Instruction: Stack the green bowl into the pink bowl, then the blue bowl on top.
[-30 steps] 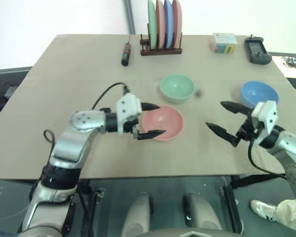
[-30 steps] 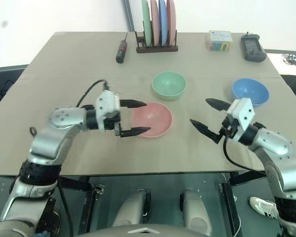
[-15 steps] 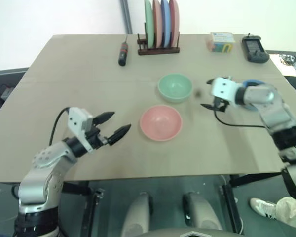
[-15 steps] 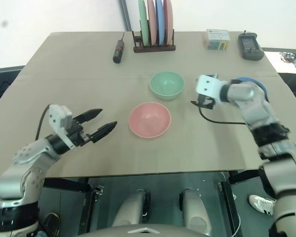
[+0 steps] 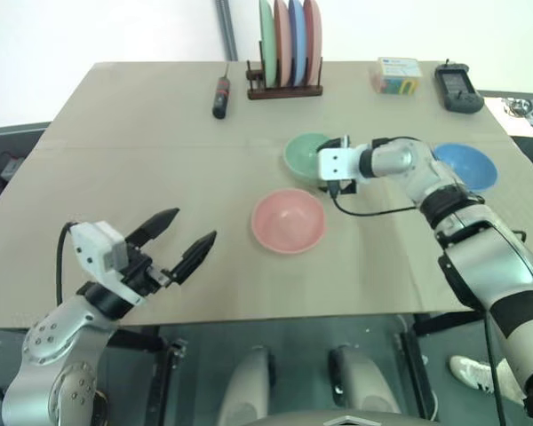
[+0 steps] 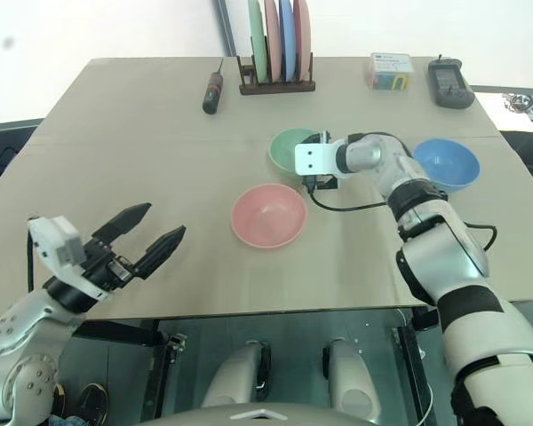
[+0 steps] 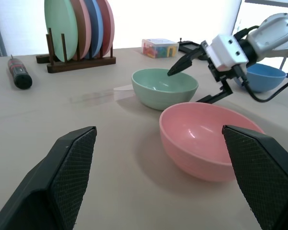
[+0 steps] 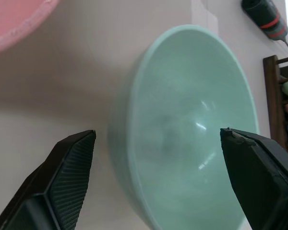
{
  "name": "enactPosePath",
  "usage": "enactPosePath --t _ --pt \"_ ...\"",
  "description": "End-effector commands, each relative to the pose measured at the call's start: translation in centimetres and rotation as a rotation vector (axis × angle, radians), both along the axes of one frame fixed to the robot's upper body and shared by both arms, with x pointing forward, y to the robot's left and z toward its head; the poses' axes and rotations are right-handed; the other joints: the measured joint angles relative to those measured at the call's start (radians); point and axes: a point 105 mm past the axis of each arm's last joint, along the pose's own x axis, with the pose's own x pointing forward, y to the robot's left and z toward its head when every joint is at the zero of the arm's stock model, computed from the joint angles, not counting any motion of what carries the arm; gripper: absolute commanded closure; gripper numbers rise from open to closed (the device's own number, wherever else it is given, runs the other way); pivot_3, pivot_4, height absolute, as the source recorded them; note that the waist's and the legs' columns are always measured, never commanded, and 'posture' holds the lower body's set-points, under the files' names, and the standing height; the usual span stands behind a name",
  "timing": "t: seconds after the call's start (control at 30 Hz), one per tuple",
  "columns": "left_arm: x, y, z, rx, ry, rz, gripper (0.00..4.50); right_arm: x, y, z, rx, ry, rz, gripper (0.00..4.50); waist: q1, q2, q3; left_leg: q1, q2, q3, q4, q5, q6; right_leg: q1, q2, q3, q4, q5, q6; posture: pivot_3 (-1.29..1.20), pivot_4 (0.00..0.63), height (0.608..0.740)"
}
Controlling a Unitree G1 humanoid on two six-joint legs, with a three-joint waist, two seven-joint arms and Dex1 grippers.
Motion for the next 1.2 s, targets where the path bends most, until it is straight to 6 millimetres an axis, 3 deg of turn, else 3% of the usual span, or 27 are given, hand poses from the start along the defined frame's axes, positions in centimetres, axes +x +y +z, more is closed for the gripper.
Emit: enactPosePath --t 0.03,0.17,0.27,0.4,0.53,0.73,0.83,0.93,1.1,1.2 --pt "-1.1 -0.4 1.6 0.018 -0.08 -0.019 0.0 0.2 1.0 1.9 -0.003 -0.064 0.033 1.68 -0.001 0.0 0.0 0.0 0.0 0.0 0.0 0.0 0.0 0.0 0.0 0.0 0.0 0.0 -0.001 0.0 0.15 0.74" --pt "-1.2 -0.2 1.6 0.023 -0.09 -0.019 0.0 0.2 1.1 2.0 -0.011 -0.068 0.043 3.43 -0.002 0.0 0.0 0.0 0.0 0.0 0.0 0.0 0.0 0.0 0.0 0.0 0.0 -0.002 -0.003 0.0 0.15 0.74" --pt "-1.1 -0.1 1.6 0.023 -0.099 -0.021 0.0 0.1 1.1 2.5 -0.01 -0.075 0.058 4.43 -0.002 0.0 0.0 0.0 0.0 0.0 0.0 0.0 0.0 0.0 0.0 0.0 0.0 -0.002 -0.003 0.0 0.15 0.74" --pt "-1.0 -0.2 1.6 0.02 -0.117 -0.04 0.0 -0.4 1.2 3.6 -0.014 -0.086 0.112 4.43 -0.003 0.0 0.0 0.0 0.0 0.001 0.0 0.0 0.0 0.0 0.0 0.001 0.0 -0.002 -0.003 0.0 0.15 0.74" --pt "-0.7 0.1 1.4 0.022 -0.12 -0.05 0.0 -2.4 2.3 5.7 -0.008 -0.073 0.263 4.43 -0.002 0.001 0.001 0.0 0.0 0.001 0.0 0.0 0.0 0.0 0.0 0.001 0.0 -0.002 -0.003 0.0 0.15 0.74" --pt "-0.3 0.5 1.2 0.043 -0.116 -0.085 0.0 -8.3 3.3 7.7 -0.037 0.001 0.497 4.43 0.001 0.001 0.001 0.0 0.001 0.0 -0.001 0.0 0.0 0.0 0.001 -0.001 0.0 0.0 0.001 0.0 0.15 0.74" --pt "0.1 0.7 1.3 0.05 -0.119 -0.104 0.0 -11.7 3.6 7.3 -0.075 0.048 0.572 4.43 0.007 0.002 0.001 -0.001 0.001 -0.002 -0.001 0.0 0.0 0.0 0.0 -0.002 0.0 0.0 0.001 0.0 0.15 0.74" --pt "0.7 0.8 1.4 0.054 -0.125 -0.116 0.0 -13.9 3.4 6.4 -0.101 0.096 0.597 4.43 0.006 0.001 0.001 0.0 0.001 -0.001 0.0 0.0 0.0 0.0 0.0 -0.002 0.0 0.0 0.0 0.0 0.15 0.74" --pt "1.2 0.7 1.4 0.062 -0.128 -0.139 0.0 -14.6 3.0 6.1 -0.116 0.112 0.574 2.89 0.002 0.001 0.001 0.0 0.001 -0.001 0.0 0.0 0.0 0.0 0.0 -0.003 0.0 -0.002 -0.003 0.0 0.15 0.74" --pt "1.6 0.3 1.3 0.06 -0.126 -0.16 0.0 -13.9 3.6 7.1 -0.029 0.072 0.513 1.8 0.001 0.001 0.001 0.0 0.001 -0.001 0.0 0.0 0.0 0.0 0.0 -0.002 0.0 -0.002 -0.003 0.0 0.15 0.74"
